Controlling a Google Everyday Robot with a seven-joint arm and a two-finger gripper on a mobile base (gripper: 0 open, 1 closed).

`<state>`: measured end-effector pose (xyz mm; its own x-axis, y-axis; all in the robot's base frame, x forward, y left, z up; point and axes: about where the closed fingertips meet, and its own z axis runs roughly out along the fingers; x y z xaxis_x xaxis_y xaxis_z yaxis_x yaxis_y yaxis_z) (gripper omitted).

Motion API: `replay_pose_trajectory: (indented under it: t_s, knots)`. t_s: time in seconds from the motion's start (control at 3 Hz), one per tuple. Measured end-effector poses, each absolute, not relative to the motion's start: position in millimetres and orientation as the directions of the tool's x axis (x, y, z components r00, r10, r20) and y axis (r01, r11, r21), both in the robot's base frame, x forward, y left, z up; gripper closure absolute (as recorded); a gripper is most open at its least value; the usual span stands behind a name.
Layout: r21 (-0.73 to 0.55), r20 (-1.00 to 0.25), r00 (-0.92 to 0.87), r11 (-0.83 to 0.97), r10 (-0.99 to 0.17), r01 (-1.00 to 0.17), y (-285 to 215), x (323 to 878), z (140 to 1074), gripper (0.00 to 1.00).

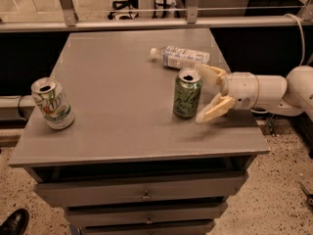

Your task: Place green can upright

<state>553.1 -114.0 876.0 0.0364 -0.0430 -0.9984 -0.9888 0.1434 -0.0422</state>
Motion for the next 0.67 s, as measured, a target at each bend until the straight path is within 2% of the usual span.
replay_pose_trajectory:
  t_s: [0.33, 0.67]
  knots:
    - [-0.049, -0.992, 0.027, 0.185, -0.123, -0.982, -148.2, 551.7, 900.9, 0.0]
    - [-0.109, -0.978, 0.047, 0.308, -0.203, -0.945, -206.7, 540.9, 964.3, 0.0]
